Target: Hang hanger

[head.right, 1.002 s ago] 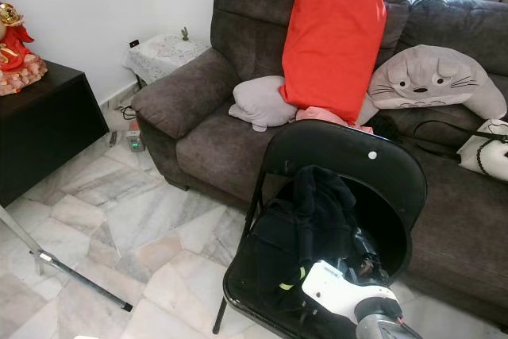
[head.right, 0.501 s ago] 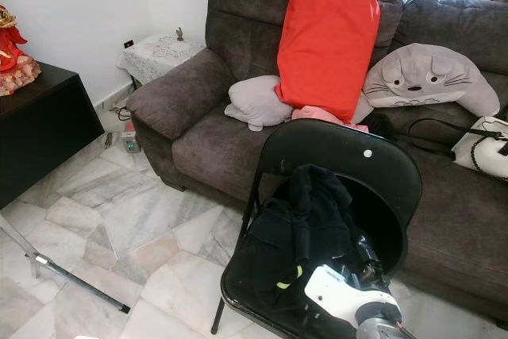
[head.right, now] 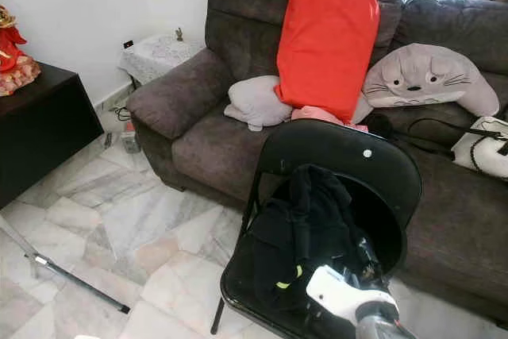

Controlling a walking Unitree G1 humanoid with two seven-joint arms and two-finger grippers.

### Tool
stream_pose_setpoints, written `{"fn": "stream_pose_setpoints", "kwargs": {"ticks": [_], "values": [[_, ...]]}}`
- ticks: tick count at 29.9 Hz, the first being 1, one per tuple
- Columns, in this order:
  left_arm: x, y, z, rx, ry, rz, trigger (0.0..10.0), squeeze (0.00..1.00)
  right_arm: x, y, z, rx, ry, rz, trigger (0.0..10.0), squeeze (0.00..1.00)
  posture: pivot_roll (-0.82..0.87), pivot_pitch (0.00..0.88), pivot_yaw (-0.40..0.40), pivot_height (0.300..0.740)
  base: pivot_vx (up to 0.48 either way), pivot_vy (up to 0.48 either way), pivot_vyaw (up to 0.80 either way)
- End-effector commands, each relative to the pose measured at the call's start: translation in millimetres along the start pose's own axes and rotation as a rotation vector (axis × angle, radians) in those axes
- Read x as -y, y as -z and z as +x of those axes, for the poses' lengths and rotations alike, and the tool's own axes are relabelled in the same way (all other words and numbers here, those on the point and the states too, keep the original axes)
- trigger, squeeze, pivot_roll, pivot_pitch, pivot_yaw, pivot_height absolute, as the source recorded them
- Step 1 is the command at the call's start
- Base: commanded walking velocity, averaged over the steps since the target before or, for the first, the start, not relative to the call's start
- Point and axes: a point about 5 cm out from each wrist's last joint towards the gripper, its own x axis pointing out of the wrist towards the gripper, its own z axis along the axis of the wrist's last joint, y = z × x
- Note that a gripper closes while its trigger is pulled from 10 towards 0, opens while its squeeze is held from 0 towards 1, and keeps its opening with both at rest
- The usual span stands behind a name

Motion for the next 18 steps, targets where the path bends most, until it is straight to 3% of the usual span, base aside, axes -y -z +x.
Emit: {"fn": "stream_pose_setpoints", "kwargs": {"ticks": [1, 11, 18], "values": [[-0.8, 6.5, -1.4, -0.031, 0.004, 0.013, 10.0, 0.00, 2.6, 2.0, 2.5, 0.000, 0.011, 0.003, 10.0, 0.00, 0.02, 0.081, -0.003, 0.740, 0.000, 0.000, 0.00], [-1.1, 6.8, -1.6, -0.029, 0.003, 0.015, 10.0, 0.00, 7.5, -1.8, 9.4, 0.025, 0.034, -0.001, 10.0, 0.00, 0.02, 0.084, -0.002, 0.740, 0.000, 0.000, 0.00], [-0.9, 7.0, -1.7, -0.031, 0.007, 0.018, 10.0, 0.00, -6.8, 4.6, 5.0, -0.009, -0.016, 0.017, 10.0, 0.00, 0.02, 0.086, 0.000, 0.740, 0.000, 0.000, 0.00]]}}
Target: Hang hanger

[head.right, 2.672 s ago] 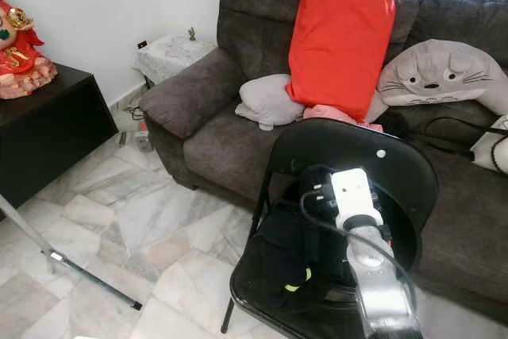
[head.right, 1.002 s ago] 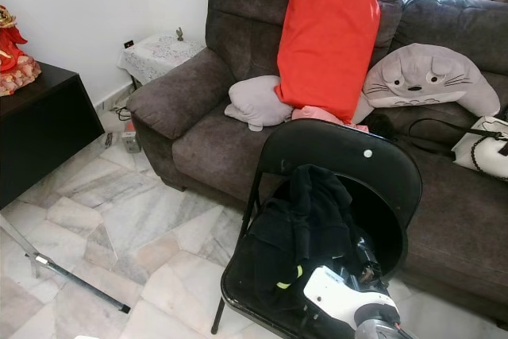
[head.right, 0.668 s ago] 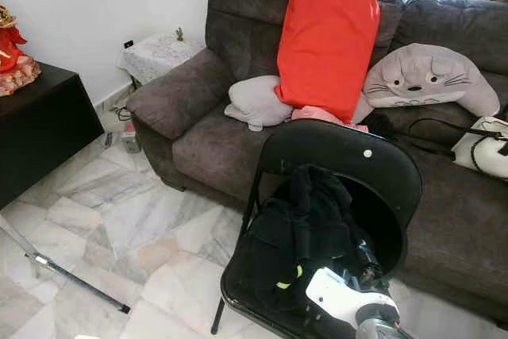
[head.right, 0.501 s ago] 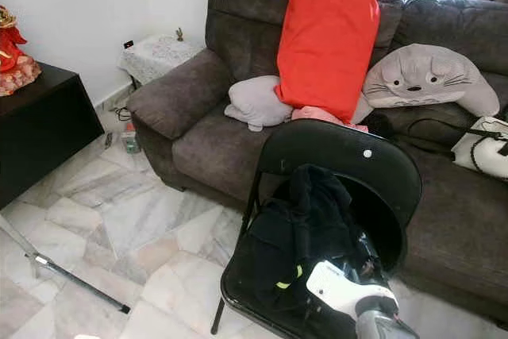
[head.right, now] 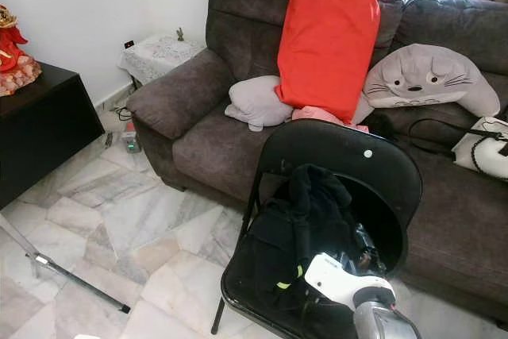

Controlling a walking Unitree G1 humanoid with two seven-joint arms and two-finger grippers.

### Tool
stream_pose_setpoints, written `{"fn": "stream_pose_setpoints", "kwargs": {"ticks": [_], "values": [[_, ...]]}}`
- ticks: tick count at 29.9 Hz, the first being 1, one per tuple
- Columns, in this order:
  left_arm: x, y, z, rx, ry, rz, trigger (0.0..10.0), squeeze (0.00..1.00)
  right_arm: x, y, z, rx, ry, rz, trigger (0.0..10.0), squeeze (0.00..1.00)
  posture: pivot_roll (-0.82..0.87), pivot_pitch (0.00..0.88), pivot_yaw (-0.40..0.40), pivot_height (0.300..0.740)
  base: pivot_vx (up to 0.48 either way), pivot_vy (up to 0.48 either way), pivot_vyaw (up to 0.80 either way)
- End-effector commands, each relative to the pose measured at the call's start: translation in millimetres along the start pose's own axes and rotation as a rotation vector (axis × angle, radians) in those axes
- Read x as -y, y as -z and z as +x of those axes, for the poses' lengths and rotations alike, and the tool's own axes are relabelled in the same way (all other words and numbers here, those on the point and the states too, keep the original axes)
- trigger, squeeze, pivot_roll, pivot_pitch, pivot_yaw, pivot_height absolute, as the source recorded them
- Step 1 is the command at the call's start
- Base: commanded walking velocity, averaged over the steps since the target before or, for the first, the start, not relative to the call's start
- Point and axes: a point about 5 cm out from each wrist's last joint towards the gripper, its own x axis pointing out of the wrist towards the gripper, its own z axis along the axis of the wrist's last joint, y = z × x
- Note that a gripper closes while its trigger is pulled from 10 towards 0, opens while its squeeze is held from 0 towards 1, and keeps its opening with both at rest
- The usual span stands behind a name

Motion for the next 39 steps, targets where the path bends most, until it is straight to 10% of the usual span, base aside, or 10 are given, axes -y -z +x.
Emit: {"fn": "stream_pose_setpoints", "kwargs": {"ticks": [1, 31, 39], "values": [[-0.9, 7.0, -1.7, -0.031, 0.007, 0.017, 10.0, 0.00, -6.8, 6.2, -0.9, -0.029, -0.023, 0.023, 10.0, 0.00, 0.02, 0.086, 0.001, 0.740, 0.000, 0.000, 0.00], [-2.3, 7.2, -2.1, -0.027, -0.003, 0.019, 10.0, 0.00, -7.1, -2.5, 24.2, 0.048, 0.012, 0.111, 10.0, 0.00, 0.03, 0.092, 0.010, 0.740, 0.000, 0.000, 0.00], [-2.5, 7.5, -2.3, -0.025, -0.002, 0.023, 10.0, 0.00, 18.3, -14.5, 23.5, 0.142, 0.178, 0.099, 10.0, 0.00, 0.02, 0.093, 0.010, 0.740, 0.000, 0.000, 0.00]]}}
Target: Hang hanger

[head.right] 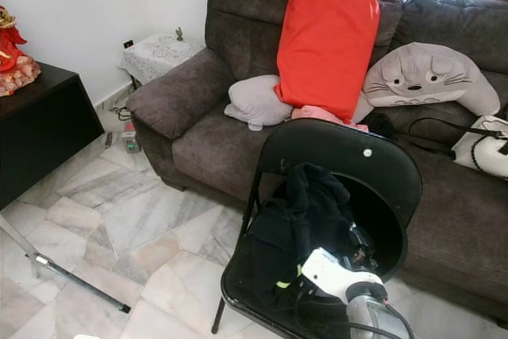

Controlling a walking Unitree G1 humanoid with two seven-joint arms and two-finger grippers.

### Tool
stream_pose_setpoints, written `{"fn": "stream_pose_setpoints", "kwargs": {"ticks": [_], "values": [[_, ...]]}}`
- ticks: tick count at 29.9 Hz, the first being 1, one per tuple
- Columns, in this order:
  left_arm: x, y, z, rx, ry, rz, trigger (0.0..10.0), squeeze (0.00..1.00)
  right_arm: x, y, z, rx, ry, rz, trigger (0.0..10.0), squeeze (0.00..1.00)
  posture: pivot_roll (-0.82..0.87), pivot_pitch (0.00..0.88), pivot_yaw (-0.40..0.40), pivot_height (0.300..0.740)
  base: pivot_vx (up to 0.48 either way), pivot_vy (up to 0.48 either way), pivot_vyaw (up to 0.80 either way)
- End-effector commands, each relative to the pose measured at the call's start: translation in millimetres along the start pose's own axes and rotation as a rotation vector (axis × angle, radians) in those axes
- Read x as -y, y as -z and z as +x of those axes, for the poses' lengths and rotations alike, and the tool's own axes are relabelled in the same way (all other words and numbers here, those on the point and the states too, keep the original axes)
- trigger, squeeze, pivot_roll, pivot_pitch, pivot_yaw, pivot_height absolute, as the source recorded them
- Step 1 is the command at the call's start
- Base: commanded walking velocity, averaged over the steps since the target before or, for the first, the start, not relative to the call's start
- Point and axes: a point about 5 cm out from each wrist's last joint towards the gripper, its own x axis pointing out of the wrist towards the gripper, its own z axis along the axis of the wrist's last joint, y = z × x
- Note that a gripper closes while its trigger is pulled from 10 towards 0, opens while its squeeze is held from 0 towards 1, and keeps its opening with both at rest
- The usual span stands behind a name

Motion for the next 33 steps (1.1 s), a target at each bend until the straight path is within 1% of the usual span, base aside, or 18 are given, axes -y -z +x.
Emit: {"fn": "stream_pose_setpoints", "kwargs": {"ticks": [1, 5, 8, 11, 15, 17, 26, 30, 31, 32, 33], "values": [[-1.2, 7.1, -1.9, -0.024, 0.003, 0.019, 10.0, 0.00, 13.9, -5.7, 2.9, 0.037, 0.067, -0.003, 10.0, 0.00, 0.03, 0.093, 0.010, 0.740, 0.000, 0.000, 0.00], [-1.1, 7.0, -1.9, -0.024, 0.004, 0.021, 10.0, 0.00, 17.5, -11.7, 1.6, 0.069, 0.094, 0.004, 10.0, 0.00, 0.02, 0.094, 0.010, 0.740, 0.000, 0.000, 0.00], [-0.9, 7.1, -1.9, -0.024, 0.005, 0.024, 10.0, 0.00, 21.3, -20.9, -2.2, 0.127, 0.127, 0.013, 10.0, 0.00, 0.02, 0.091, 0.011, 0.740, 0.000, 0.000, 0.00], [-0.8, 7.1, -1.8, -0.024, 0.005, 0.024, 10.0, 0.00, 21.4, -23.5, -4.7, 0.150, 0.122, 0.013, 10.0, 0.00, 0.03, 0.089, 0.010, 0.740, 0.000, 0.000, 0.00], [-0.7, 6.7, -1.7, -0.023, 0.005, 0.024, 10.0, 0.00, 20.5, -20.1, -10.1, 0.144, 0.110, 0.006, 10.0, 0.00, 0.02, 0.087, 0.008, 0.740, 0.000, 0.000, 0.00], [-0.6, 6.4, -1.6, -0.023, 0.007, 0.025, 10.0, 0.00, 17.7, -12.8, -14.0, 0.113, 0.094, 0.004, 10.0, 0.00, 0.02, 0.088, 0.009, 0.740, 0.000, 0.000, 0.00], [-0.7, 6.2, -1.6, -0.025, 0.009, 0.029, 10.0, 0.00, 13.5, -1.2, -15.8, 0.045, 0.061, 0.006, 10.0, 0.00, 0.02, 0.084, 0.010, 0.740, 0.000, 0.000, 0.00], [-1.0, 5.8, -1.5, -0.025, 0.009, 0.030, 10.0, 0.00, 23.0, -3.6, -10.5, 0.057, 0.115, -0.014, 10.0, 0.00, 0.02, 0.079, 0.011, 0.740, 0.000, 0.000, 0.00], [-1.0, 5.8, -1.5, -0.025, 0.009, 0.030, 10.0, 0.00, 23.0, -3.6, -10.5, 0.057, 0.115, -0.014, 10.0, 0.00, 0.02, 0.079, 0.011, 0.740, 0.000, 0.000, 0.00], [-1.1, 5.7, -1.5, -0.024, 0.009, 0.030, 10.0, 0.00, 26.8, -5.1, -9.5, 0.063, 0.135, -0.017, 10.0, 0.00, 0.02, 0.079, 0.011, 0.740, 0.000, 0.000, 0.00], [-1.1, 5.7, -1.5, -0.024, 0.009, 0.030, 10.0, 0.00, 26.8, -5.1, -9.5, 0.063, 0.135, -0.017, 10.0, 0.00, 0.02, 0.079, 0.011, 0.740, 0.000, 0.000, 0.00]]}}
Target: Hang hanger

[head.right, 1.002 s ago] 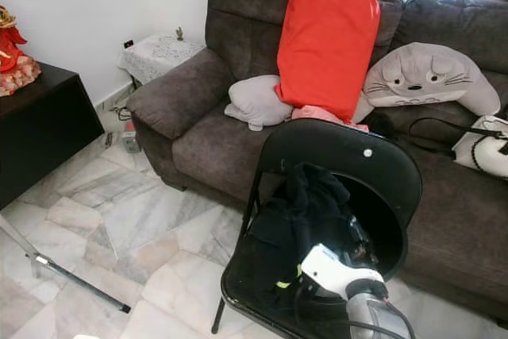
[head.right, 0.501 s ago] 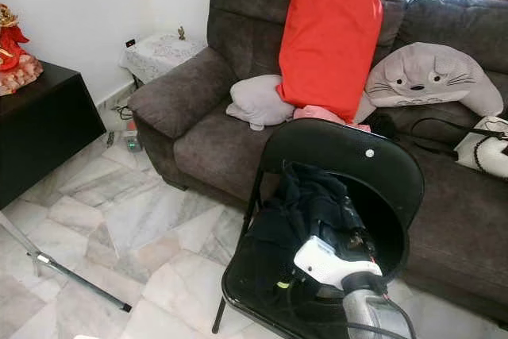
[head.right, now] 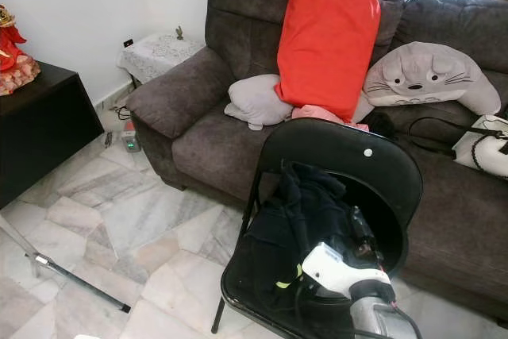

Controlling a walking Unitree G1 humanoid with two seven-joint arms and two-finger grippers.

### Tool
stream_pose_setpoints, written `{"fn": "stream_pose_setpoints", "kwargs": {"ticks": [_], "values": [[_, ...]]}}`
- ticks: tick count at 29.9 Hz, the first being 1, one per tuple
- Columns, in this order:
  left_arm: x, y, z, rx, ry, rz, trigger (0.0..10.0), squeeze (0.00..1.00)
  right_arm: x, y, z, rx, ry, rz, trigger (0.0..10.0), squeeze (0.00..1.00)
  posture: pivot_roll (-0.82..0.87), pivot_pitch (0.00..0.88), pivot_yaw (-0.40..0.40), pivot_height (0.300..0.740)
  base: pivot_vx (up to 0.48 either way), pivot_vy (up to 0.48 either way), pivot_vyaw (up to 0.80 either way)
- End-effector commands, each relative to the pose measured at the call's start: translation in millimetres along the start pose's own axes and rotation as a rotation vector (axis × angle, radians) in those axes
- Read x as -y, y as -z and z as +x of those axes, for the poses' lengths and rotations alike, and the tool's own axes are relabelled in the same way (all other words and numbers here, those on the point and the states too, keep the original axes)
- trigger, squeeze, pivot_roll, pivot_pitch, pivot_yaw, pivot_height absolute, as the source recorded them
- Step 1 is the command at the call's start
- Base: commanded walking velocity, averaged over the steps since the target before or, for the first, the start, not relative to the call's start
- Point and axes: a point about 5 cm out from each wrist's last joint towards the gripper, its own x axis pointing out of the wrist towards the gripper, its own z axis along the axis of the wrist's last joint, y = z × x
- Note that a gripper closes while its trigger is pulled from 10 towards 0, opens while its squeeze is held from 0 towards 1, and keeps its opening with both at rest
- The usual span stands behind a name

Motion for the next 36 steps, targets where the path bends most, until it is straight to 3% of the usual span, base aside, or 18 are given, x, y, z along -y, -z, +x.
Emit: {"fn": "stream_pose_setpoints", "kwargs": {"ticks": [1, 6, 9, 18, 24, 28, 31, 36], "values": [[-1.3, 6.1, -1.6, -0.023, 0.002, 0.015, 10.0, 0.00, 8.0, 0.5, 2.1, -0.001, 0.032, -0.012, 10.0, 0.00, 0.02, 0.077, 0.012, 0.740, 0.000, 0.000, 0.00], [-1.3, 5.8, -1.5, -0.022, 0.002, 0.017, 10.0, 0.00, 7.6, 0.7, 6.1, 0.002, 0.020, -0.033, 10.0, 0.00, 0.02, 0.078, 0.013, 0.740, 0.000, 0.000, 0.00], [-1.1, 5.6, -1.5, -0.022, 0.003, 0.017, 10.0, 0.00, -4.6, 10.0, 9.9, -0.061, -0.071, -0.050, 10.0, 0.00, 0.02, 0.081, 0.014, 0.740, 0.000, 0.000, 0.00], [-1.1, 4.8, -1.2, -0.020, -0.001, 0.014, 10.0, 0.00, -5.9, 10.1, 22.8, -0.082, -0.096, -0.059, 10.0, 0.00, 0.02, 0.081, 0.013, 0.740, 0.000, 0.000, 0.00], [-1.2, 4.4, -1.1, -0.018, -0.002, 0.013, 10.0, 0.00, 2.1, -3.2, 32.8, -0.014, -0.044, -0.020, 10.0, 0.00, 0.02, 0.080, 0.015, 0.740, 0.000, 0.000, 0.00], [-1.1, 4.2, -1.0, -0.017, -0.003, 0.013, 10.0, 0.00, -4.6, -25.4, 34.3, 0.111, -0.106, 0.052, 10.0, 0.00, 0.03, 0.083, 0.015, 0.740, 0.000, 0.000, 0.00], [-1.2, 4.1, -1.0, -0.017, -0.003, 0.013, 10.0, 0.00, -10.5, -30.2, 33.9, 0.129, -0.171, 0.083, 10.0, 0.00, 0.03, 0.083, 0.015, 0.740, 0.000, 0.000, 0.00], [-1.3, 4.4, -1.1, -0.019, -0.003, 0.014, 10.0, 0.00, -14.4, -22.5, 32.6, 0.100, -0.218, 0.052, 10.0, 0.00, 0.02, 0.083, 0.016, 0.740, 0.000, 0.000, 0.00]]}}
